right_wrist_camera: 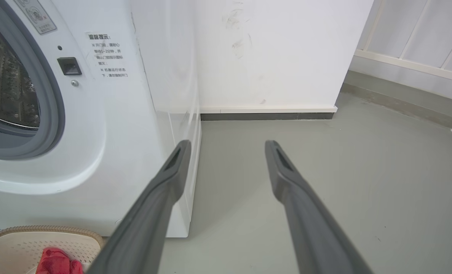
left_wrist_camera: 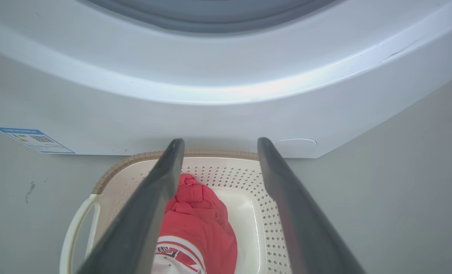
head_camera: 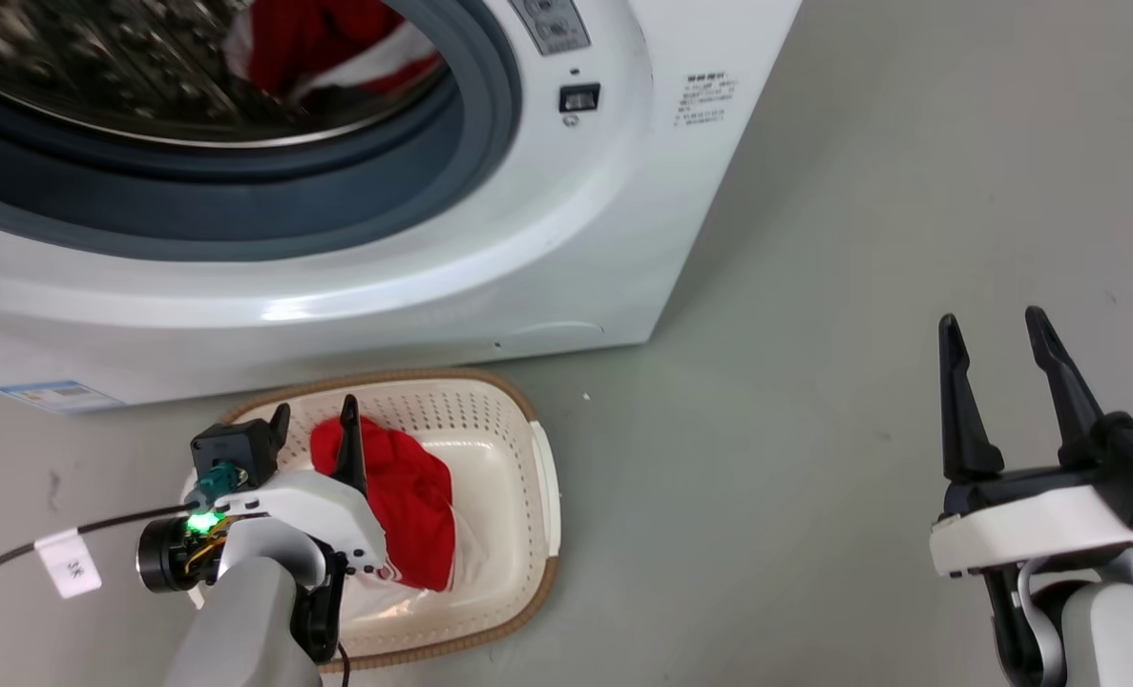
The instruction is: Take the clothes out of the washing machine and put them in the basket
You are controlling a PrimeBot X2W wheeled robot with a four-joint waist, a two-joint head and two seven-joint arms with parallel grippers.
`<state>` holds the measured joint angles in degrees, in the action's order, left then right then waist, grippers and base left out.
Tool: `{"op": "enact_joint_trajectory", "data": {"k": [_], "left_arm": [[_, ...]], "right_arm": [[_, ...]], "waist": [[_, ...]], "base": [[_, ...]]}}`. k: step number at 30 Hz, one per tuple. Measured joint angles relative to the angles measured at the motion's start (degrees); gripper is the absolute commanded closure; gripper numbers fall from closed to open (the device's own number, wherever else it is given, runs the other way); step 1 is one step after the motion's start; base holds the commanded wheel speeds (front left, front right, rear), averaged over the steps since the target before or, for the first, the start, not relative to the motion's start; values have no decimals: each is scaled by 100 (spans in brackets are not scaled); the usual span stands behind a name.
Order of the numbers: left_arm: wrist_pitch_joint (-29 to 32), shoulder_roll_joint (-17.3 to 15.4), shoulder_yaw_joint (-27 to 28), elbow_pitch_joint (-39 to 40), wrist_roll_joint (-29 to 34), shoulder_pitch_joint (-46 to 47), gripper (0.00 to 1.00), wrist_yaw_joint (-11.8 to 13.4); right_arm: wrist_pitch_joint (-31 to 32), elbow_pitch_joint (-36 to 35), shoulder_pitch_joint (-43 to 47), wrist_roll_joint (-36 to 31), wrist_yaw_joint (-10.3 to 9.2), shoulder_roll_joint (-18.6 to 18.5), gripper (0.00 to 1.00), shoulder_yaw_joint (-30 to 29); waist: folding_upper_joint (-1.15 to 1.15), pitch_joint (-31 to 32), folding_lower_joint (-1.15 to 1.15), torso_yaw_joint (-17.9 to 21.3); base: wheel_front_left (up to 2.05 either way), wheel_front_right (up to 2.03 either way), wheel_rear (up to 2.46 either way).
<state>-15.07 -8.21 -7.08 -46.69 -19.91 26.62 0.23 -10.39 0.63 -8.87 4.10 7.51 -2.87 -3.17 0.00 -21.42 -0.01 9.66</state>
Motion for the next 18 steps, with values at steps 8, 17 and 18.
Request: {"op": "enact_joint_trajectory", "data": {"k": [8,17,18], "left_arm": [[0,7,307,1592,368,-567,0,80],[3,-376,468,2418,572,-349,0,21],[44,-437,471,2451,592,-221,0,19]], "right_arm": [[189,-178,281,-13,0,1,0,-10],[238,-231,405,100,0,0,0,55],[237,-231,414,105,0,0,0,67]], "waist": [[0,457,0,-152],[0,602,0,15],[0,593,0,51]], "base": [[0,0,0],[0,0,0],[0,0,0]]}}
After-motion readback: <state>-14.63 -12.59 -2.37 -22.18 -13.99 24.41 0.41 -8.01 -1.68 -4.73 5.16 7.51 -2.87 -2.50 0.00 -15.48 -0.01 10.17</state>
